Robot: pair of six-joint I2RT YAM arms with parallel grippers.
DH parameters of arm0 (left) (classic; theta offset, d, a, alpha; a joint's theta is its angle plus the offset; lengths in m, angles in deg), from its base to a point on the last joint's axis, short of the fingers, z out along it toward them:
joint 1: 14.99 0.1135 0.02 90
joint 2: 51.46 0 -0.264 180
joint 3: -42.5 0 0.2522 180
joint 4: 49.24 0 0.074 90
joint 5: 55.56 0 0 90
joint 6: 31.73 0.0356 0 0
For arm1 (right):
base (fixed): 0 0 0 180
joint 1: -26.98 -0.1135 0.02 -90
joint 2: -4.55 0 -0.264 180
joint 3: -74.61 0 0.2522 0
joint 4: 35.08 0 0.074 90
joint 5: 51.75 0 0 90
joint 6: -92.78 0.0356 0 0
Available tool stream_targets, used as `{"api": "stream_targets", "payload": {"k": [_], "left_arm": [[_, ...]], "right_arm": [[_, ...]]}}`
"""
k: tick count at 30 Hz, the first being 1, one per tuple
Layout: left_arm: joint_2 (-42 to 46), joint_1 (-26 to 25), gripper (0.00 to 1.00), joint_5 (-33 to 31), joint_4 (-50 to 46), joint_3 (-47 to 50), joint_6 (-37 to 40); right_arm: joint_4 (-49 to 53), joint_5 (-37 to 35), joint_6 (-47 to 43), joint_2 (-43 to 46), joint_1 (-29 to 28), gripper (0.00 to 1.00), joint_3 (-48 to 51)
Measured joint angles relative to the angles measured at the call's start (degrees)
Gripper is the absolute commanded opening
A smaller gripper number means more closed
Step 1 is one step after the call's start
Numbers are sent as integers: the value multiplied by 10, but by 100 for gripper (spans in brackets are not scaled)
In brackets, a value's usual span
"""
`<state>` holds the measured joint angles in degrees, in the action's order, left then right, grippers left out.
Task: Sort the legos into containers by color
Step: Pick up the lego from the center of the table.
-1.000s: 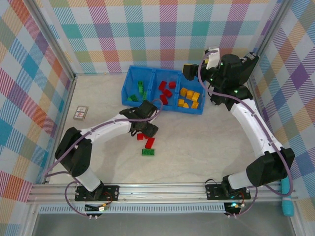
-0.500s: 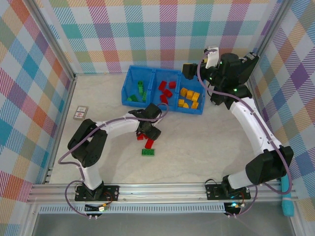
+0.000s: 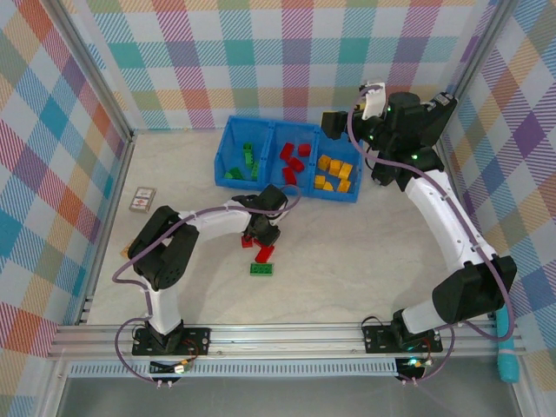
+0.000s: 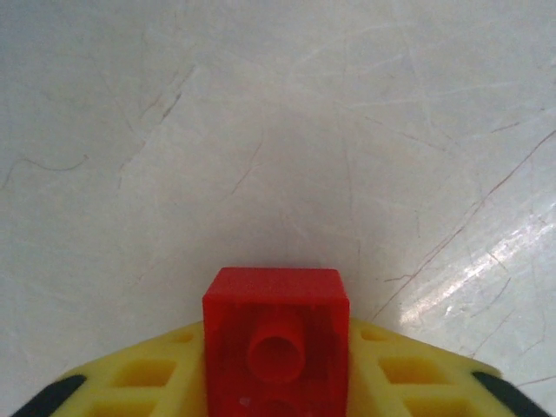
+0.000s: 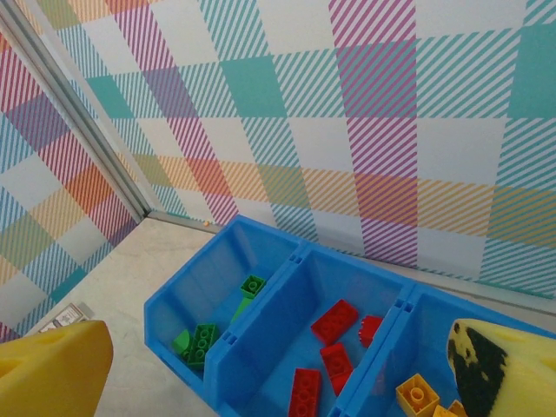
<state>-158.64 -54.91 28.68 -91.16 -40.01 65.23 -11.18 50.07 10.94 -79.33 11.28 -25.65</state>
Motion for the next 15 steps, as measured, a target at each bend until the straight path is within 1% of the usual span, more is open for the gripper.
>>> {"api": "stream_targets", "payload": {"k": [5,10,12,15], "left_arm": [[0,0,31,2,-15,-19,0],[0,0,29,0,-17,-99,-2],[0,0,28,-9,6,-137,-5],[0,0,28,-30,66,-177,-13]], "right_arm": [[0,0,0,0,0,99,0],[0,0,0,0,0,99,0],[-1,0,0,0,0,99,0],[-2,0,0,0,0,99,0]]}}
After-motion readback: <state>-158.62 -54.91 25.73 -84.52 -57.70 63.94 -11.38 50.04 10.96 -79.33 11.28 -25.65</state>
